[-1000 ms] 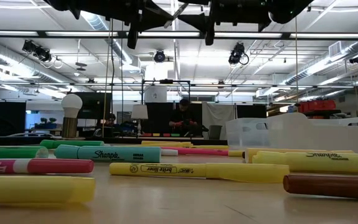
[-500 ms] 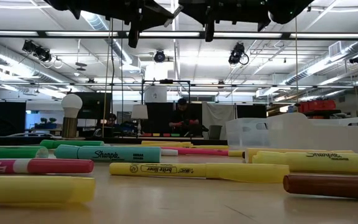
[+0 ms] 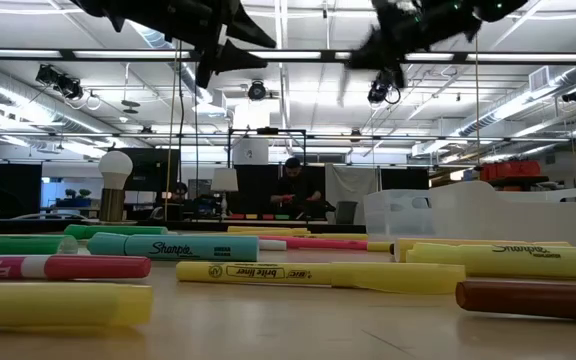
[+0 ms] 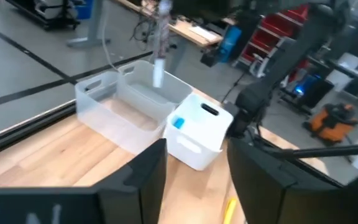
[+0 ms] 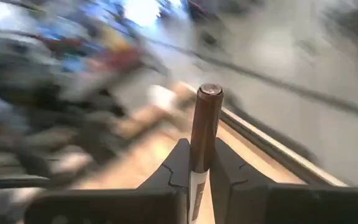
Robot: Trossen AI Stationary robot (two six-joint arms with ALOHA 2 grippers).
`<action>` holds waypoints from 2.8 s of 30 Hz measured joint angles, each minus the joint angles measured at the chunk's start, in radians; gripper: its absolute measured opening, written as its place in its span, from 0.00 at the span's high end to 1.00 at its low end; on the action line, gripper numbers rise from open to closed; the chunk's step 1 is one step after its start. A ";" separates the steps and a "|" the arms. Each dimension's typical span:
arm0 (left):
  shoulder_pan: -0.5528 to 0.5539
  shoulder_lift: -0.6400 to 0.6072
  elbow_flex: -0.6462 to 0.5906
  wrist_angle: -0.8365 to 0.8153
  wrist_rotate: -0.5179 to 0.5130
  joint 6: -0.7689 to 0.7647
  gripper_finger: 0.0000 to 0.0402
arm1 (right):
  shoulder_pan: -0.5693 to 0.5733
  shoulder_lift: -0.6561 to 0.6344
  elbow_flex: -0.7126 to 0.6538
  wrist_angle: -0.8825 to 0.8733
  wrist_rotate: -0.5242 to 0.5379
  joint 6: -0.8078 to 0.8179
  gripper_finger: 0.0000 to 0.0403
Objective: Pick & Place Markers
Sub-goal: Put the dark brown marker pen into the transparent bin, then put the green highlighter pen into the white bin
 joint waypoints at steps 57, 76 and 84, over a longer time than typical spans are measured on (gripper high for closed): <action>0.165 0.000 -0.001 -0.045 0.387 0.034 0.56 | -0.109 -0.042 0.000 -0.319 0.177 0.219 0.72; 0.138 -0.011 -0.002 -0.585 0.450 0.204 0.56 | 0.253 -0.142 -0.113 -0.466 0.217 0.088 0.79; 0.057 -0.016 -0.009 -0.992 0.443 0.423 0.56 | 0.280 -0.141 -0.224 -0.432 0.164 0.066 0.72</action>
